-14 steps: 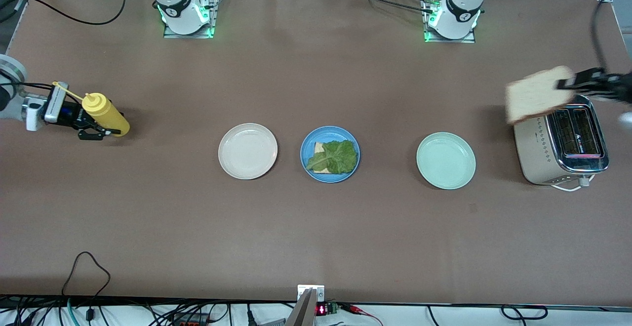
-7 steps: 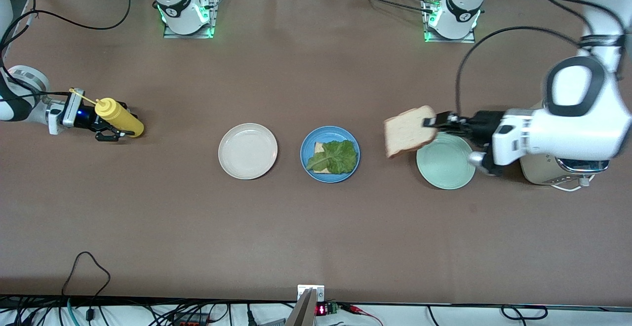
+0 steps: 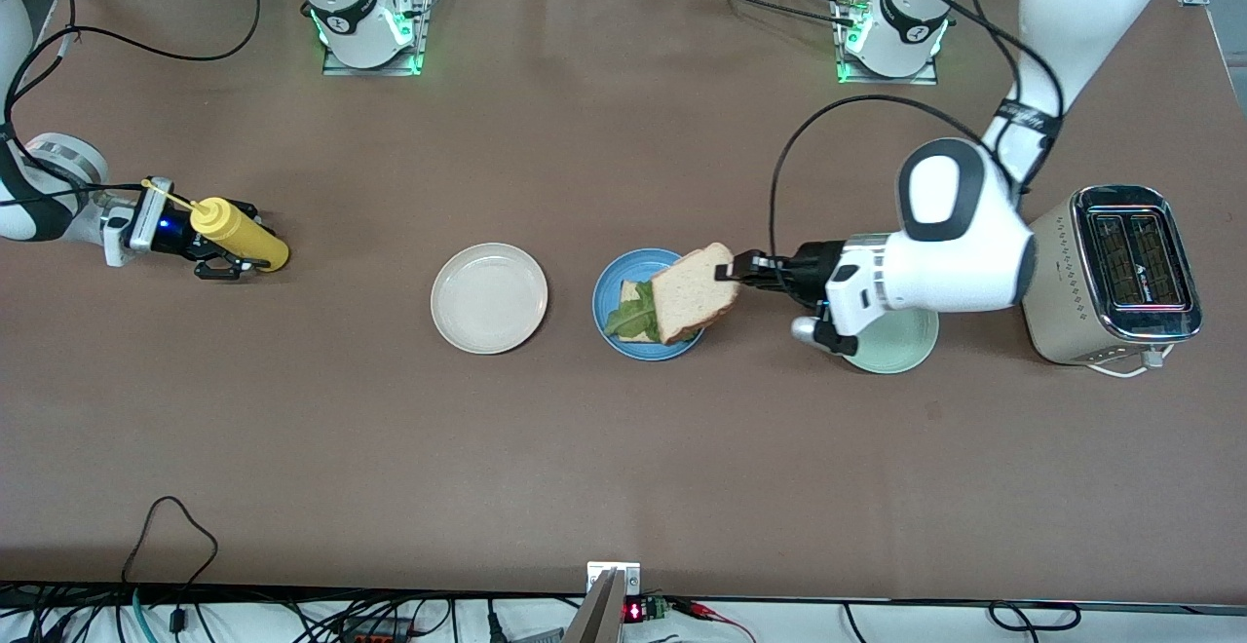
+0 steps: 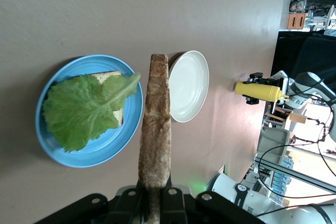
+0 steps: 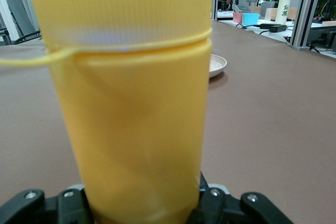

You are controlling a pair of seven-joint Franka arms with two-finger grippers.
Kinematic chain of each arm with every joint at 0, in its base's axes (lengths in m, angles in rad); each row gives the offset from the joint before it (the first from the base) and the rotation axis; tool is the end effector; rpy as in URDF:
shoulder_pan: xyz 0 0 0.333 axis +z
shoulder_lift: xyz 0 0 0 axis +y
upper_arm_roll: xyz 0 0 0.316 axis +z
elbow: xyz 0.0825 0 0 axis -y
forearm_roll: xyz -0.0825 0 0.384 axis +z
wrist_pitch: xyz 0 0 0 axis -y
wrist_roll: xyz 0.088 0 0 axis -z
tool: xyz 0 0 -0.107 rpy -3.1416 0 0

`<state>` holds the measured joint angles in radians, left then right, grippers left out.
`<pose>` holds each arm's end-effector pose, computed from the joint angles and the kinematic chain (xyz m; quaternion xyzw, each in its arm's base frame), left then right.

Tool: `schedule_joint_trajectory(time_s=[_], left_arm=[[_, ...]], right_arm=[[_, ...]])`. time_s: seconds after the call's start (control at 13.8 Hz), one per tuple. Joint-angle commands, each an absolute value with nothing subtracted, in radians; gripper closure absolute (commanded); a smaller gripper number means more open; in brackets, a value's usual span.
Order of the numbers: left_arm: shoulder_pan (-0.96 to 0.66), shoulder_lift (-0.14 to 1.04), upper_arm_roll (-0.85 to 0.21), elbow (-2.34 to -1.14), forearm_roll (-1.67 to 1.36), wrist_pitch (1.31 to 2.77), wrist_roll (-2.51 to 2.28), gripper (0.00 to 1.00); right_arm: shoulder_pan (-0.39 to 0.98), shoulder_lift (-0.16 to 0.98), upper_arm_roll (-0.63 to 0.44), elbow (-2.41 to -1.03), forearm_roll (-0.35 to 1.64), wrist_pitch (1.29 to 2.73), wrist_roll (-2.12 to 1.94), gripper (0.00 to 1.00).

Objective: Make sandwich in blue plate with both arms
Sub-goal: 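Lower the bread onto the lettuce with the left gripper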

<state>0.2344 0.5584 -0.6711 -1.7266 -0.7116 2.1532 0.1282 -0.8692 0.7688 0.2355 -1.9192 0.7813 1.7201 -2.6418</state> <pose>0.6136 -0.2590 0.3358 0.8961 -0.0258 -0.0961 0.4325 0.4592 -0.2477 0.0934 -0.6027 -0.5495 -0.4163 0.4020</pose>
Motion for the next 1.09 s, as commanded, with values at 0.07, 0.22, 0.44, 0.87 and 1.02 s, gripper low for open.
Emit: schedule_joint_trajectory(time_s=[0.07, 0.22, 0.44, 0.87, 1.02], left_arm=[[0.212, 0.647, -0.675, -1.712, -0.736, 2.201, 0.144, 1.00], [0.172, 0.676, -0.675, -1.715, -0.736, 2.253, 0.144, 1.00], [0.135, 0.707, -0.675, -1.715, -0.736, 2.286, 0.144, 1.00], [0.135, 0.790, -0.672, -1.717, -0.736, 2.312, 0.209, 1.00], [0.135, 0.805, -0.672, -1.715, -0.736, 2.313, 0.209, 0.97]], right_arm=[[-0.899, 0.782, 0.255, -1.905, 0.798, 1.697, -2.640, 0.36], [-0.900, 0.787, 0.255, -1.905, 0.799, 1.697, -2.637, 0.00], [-0.908, 0.792, 0.253, -1.905, 0.799, 1.700, -2.634, 0.00], [-0.951, 0.787, 0.245, -1.896, 0.789, 1.694, -2.634, 0.00], [-0.954, 0.785, 0.203, -1.864, 0.776, 1.675, -2.637, 0.00]])
